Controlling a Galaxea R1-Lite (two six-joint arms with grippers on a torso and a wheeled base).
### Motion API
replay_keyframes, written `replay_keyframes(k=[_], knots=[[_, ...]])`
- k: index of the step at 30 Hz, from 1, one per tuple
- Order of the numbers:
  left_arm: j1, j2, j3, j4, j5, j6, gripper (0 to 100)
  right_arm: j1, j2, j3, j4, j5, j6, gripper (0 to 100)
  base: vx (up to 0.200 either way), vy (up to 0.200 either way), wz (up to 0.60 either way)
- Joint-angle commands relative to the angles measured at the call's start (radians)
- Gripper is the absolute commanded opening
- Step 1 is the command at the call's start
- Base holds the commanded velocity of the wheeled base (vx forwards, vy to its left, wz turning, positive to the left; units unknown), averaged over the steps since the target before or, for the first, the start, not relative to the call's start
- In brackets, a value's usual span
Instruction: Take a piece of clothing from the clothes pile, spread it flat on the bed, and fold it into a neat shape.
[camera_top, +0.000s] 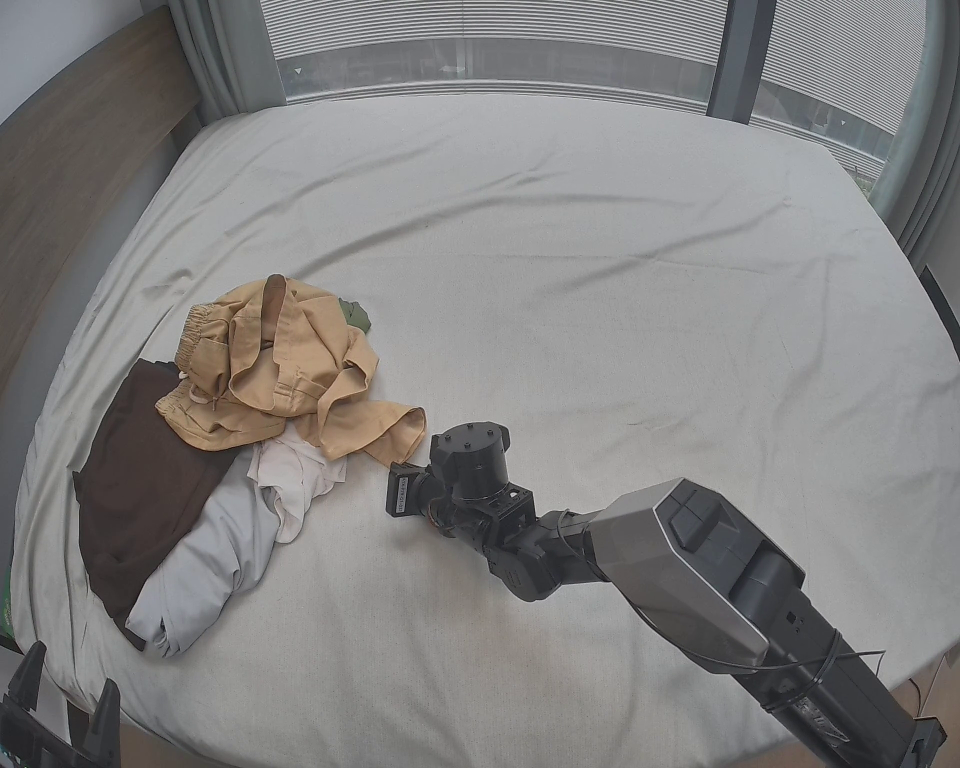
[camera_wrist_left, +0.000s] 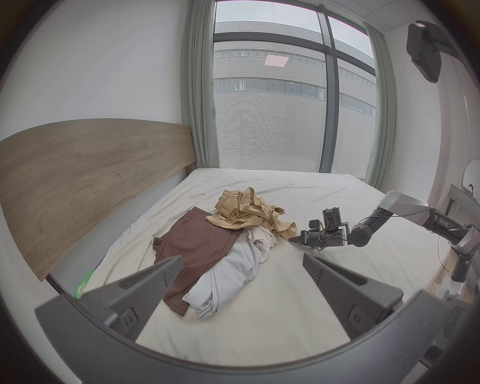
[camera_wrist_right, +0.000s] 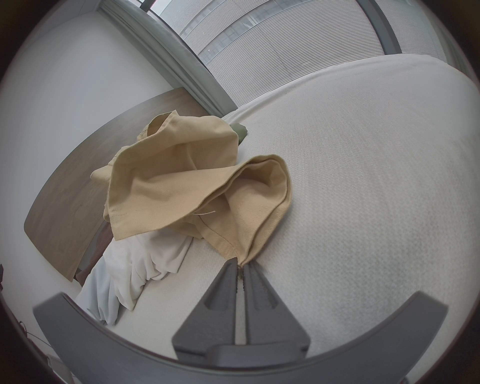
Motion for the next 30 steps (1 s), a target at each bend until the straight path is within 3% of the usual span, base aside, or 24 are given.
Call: replay_keyframes(k=[1, 30], knots=[[0.001, -0.016, 0.018, 0.000, 0.000, -0.004, 100, -0.001, -0.087, 0.093, -0.016, -0.011, 0.001, 0, 0.000, 0.000, 0.00], [0.000, -0.016, 0.018, 0.000, 0.000, -0.002, 100, 0.017, -0.472, 0.740, -0.030, -0.010, 0.014, 0, 0.000, 0.000, 0.00]])
